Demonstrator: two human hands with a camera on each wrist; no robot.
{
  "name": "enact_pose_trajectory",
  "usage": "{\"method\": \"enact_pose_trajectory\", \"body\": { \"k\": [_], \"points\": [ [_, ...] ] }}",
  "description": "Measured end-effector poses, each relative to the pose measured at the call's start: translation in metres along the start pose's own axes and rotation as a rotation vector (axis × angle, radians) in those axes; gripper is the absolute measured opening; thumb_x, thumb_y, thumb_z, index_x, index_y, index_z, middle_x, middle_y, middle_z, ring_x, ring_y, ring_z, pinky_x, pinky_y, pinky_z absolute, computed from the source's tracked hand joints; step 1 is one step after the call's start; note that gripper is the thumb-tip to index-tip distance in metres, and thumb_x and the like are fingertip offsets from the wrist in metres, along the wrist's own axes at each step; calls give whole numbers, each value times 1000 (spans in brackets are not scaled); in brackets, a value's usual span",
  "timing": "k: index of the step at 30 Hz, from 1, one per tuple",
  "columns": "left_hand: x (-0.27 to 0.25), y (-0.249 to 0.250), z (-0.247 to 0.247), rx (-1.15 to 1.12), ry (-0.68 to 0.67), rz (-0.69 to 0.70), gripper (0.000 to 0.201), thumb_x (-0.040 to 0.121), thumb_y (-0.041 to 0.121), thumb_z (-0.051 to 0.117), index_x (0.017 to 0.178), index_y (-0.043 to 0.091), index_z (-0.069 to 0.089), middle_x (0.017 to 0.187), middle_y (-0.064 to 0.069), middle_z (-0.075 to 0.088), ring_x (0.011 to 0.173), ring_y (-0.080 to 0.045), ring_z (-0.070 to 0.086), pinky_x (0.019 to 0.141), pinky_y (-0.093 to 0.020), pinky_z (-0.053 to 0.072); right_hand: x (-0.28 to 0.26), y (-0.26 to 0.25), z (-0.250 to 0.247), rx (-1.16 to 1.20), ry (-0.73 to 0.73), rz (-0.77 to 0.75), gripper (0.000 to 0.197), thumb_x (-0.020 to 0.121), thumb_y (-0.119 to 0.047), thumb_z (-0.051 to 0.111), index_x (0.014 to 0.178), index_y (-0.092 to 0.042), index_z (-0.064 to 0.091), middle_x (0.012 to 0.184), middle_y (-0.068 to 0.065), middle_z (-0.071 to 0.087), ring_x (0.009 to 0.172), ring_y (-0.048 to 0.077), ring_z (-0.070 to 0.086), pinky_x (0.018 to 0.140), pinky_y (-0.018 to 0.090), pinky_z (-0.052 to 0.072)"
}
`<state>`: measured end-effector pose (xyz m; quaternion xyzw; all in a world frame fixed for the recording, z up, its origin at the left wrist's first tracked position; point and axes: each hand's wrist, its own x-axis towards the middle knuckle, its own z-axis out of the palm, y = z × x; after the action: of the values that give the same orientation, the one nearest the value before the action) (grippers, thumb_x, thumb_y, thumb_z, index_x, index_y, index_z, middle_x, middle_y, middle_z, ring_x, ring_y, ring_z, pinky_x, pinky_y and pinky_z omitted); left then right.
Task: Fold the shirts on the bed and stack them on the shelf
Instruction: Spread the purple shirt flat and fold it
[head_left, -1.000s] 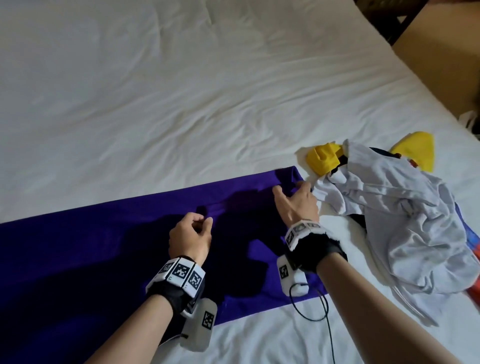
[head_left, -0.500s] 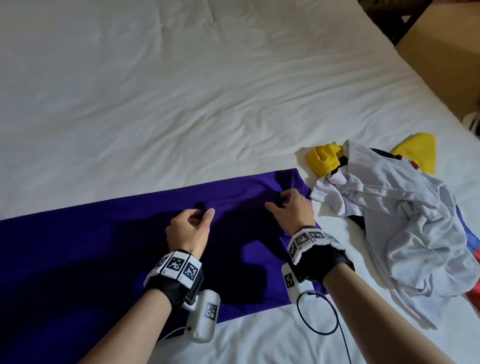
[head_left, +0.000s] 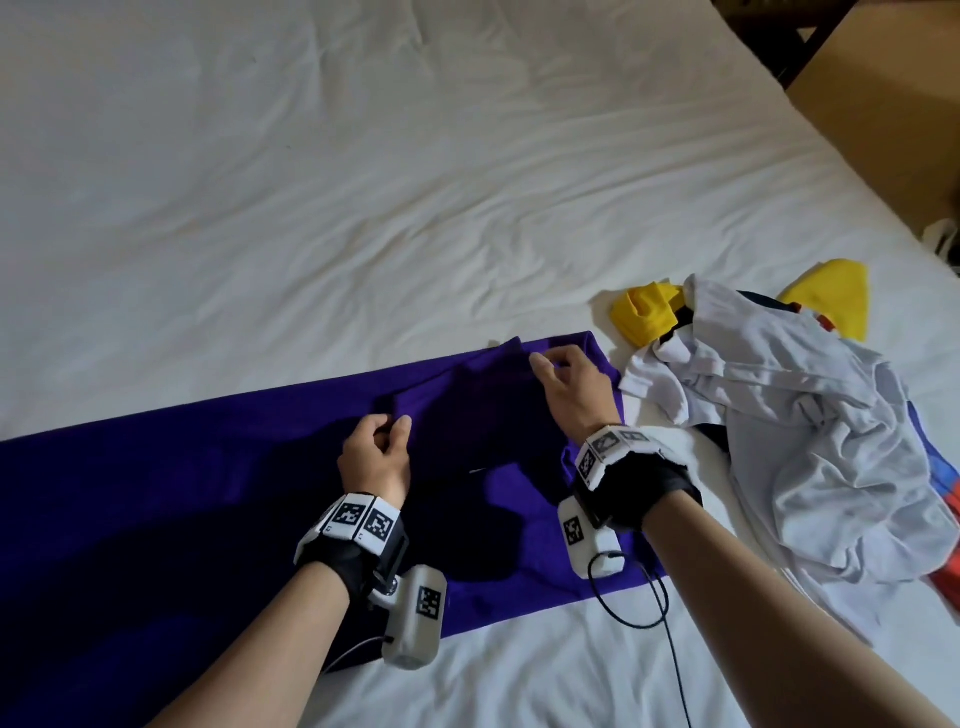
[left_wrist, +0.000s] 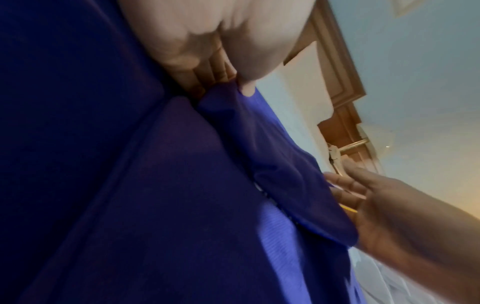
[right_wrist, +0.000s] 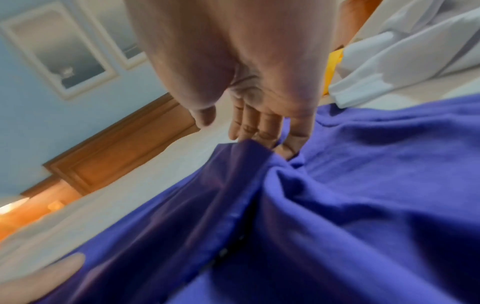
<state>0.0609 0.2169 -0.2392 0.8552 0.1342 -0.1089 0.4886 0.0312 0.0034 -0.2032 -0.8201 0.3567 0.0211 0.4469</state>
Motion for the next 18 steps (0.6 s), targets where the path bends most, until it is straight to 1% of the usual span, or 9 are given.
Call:
{"method": "enact_pose_trajectory", "body": {
  "k": [3,6,8,10,12,14,15,16,18],
  "points": [
    [1,-3,0,19,-18,-13,27,94,23,62,109,1,65,96,-16,69,91,-30,63,79,-26,40,-18,16,-5,-51,41,-14,38,85,-49,66,112,-25,54,82,-8,63,83,14,60,76,31,48],
    [0,-4,-1,32,-25,5,27,95,22,61,109,0,64,93,-14,69,84,-24,59,76,-24,38,-36,35,-8,-43,12,-5,39,79,-35,75,109,-27,52,80,-7,65,78,10,60,74,26,46],
    [-1,-4,-1,38,-23,9,26,95,21,61,108,-1,64,93,-14,68,81,-20,56,75,-23,37,-41,48,-7,-87,13,-15,35,80,-22,73,112,-22,57,77,-4,66,80,15,62,79,31,50],
    [-2,-5,0,36,-25,20,26,94,20,62,108,-1,64,93,-14,68,81,-19,55,74,-21,36,-43,55,-5,-155,66,0,33,84,-15,66,115,-18,56,81,-2,66,89,24,63,81,35,48],
    [-2,-4,1,31,-31,12,26,94,21,62,108,-1,63,92,-12,66,81,-18,55,73,-20,36,-51,53,2,-259,175,-14,38,85,-15,59,122,-18,52,101,0,64,103,30,58,85,41,45],
    [-2,-5,1,21,-36,-7,27,94,22,63,110,1,63,94,-12,66,81,-18,56,74,-22,38,-66,39,19,-398,275,-165,48,84,-26,57,131,-20,49,129,1,54,120,30,47,92,47,40],
    [-2,-6,1,21,-38,-10,26,94,22,63,110,1,63,96,-13,67,81,-18,56,74,-23,38,-73,29,29,-414,260,-280,53,85,-33,53,136,-22,46,141,0,47,131,28,40,100,49,36],
    [-2,-6,2,31,-38,-9,26,93,22,63,109,1,64,96,-14,68,81,-19,56,75,-23,37,-77,19,41,-414,181,-382,57,86,-39,46,142,-23,42,151,-2,38,141,24,30,109,50,27],
    [-2,-6,2,46,-30,-5,25,93,23,64,107,2,64,97,-16,70,81,-19,56,75,-24,38,-75,8,63,-450,-54,-507,65,90,-47,28,151,-26,26,162,-7,14,150,16,2,117,54,2]
  ]
}}
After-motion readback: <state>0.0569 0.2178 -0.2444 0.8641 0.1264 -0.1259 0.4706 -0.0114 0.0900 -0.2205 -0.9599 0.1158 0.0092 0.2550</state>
